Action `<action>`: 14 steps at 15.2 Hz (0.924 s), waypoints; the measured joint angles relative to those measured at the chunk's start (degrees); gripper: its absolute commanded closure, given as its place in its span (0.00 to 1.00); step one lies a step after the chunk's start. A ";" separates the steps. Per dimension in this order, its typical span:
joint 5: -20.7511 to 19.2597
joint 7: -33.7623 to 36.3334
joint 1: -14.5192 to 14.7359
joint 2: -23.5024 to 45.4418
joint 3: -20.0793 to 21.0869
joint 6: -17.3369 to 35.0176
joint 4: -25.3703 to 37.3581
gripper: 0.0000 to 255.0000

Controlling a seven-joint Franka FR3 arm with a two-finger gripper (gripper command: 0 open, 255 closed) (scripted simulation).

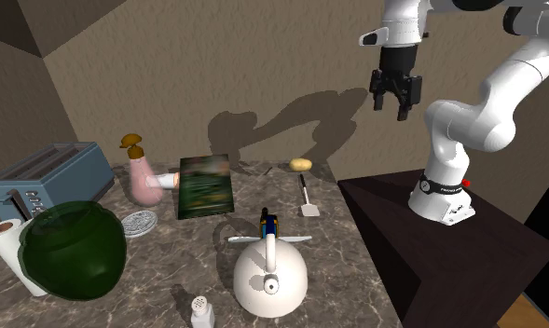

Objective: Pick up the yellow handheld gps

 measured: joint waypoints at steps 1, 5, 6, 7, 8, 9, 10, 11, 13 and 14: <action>0.00 0.00 0.00 0.00 0.00 0.00 0.00 0.00; -2.25 -8.04 0.88 6.89 -3.09 2.21 2.50 0.00; -2.94 -10.75 1.13 9.23 -4.07 2.70 3.66 0.00; -3.65 -13.57 1.35 11.40 -5.09 3.56 4.28 0.00; -4.12 -16.15 1.71 13.72 -5.81 4.06 5.41 0.00; -4.65 -18.83 1.98 16.42 -6.64 4.95 6.57 0.00; -5.01 -21.35 2.33 18.79 -7.22 5.16 8.04 0.00; -5.45 -24.11 2.53 21.87 -8.02 5.95 9.75 0.00; -6.01 -29.24 3.05 27.11 -9.01 6.66 12.96 0.00; -6.25 -31.73 3.27 29.65 -9.39 6.92 14.62 0.00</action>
